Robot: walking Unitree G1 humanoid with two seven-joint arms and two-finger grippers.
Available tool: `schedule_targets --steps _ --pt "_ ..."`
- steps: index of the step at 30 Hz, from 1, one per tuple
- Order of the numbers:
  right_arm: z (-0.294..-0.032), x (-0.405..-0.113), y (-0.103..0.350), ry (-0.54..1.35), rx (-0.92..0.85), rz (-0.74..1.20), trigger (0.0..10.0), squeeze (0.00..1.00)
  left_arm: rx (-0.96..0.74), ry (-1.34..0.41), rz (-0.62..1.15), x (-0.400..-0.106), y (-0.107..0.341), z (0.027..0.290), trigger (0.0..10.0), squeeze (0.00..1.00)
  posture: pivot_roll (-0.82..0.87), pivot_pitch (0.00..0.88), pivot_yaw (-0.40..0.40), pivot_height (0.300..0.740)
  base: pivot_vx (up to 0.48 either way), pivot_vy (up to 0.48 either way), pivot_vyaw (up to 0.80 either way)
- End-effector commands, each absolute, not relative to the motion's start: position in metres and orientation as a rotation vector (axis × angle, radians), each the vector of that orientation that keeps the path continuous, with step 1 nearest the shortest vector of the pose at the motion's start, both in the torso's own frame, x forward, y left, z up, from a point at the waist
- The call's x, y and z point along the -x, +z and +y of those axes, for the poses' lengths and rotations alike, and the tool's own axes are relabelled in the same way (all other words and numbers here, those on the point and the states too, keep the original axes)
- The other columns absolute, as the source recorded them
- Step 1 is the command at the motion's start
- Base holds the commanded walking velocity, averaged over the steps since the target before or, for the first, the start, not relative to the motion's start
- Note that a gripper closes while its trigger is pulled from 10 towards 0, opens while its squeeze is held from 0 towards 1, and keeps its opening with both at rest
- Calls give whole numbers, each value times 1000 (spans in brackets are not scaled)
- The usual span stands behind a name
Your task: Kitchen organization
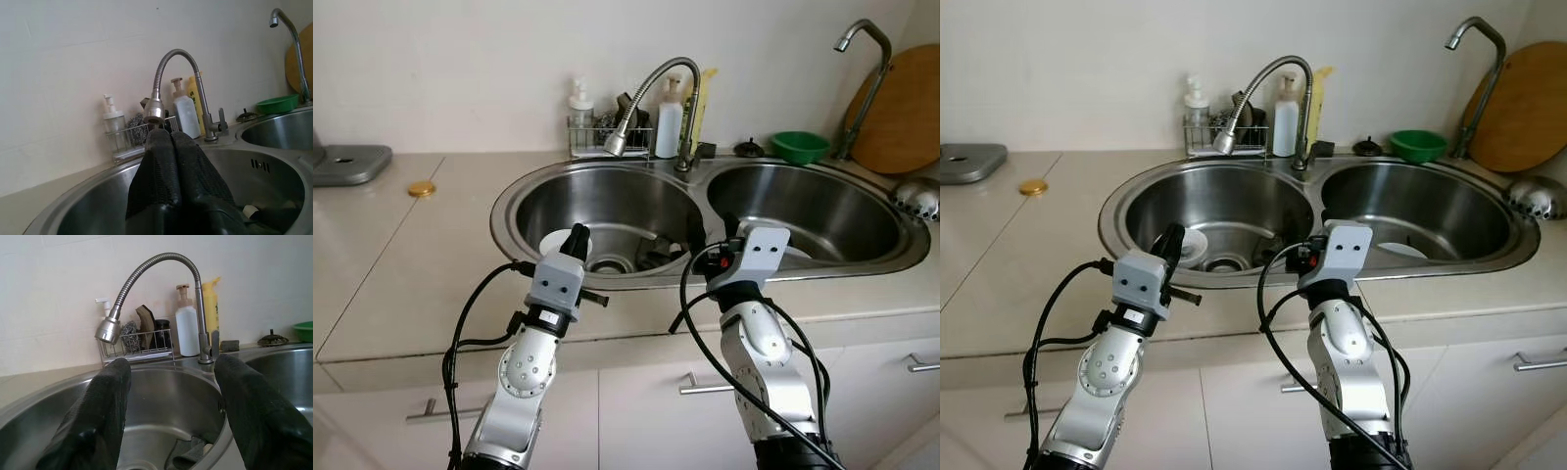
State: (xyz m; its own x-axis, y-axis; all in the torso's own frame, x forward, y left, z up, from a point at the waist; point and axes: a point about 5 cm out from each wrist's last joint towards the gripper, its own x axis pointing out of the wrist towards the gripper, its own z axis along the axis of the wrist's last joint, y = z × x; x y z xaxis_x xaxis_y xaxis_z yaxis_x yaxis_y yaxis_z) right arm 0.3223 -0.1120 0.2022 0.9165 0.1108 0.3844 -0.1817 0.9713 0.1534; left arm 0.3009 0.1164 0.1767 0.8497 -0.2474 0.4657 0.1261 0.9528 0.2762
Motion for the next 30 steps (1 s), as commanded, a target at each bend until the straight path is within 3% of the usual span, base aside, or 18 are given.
schedule_targets --steps 1,30 --pt "-111 -320 205 160 -183 -403 10000 0 -252 -212 -533 -301 179 113 10000 0 54 0 -21 740 0 0 -800" --pt "-106 -316 204 171 -203 -411 10000 0 -269 -232 -529 -300 176 109 10000 0 49 0 -19 740 0 0 -800"
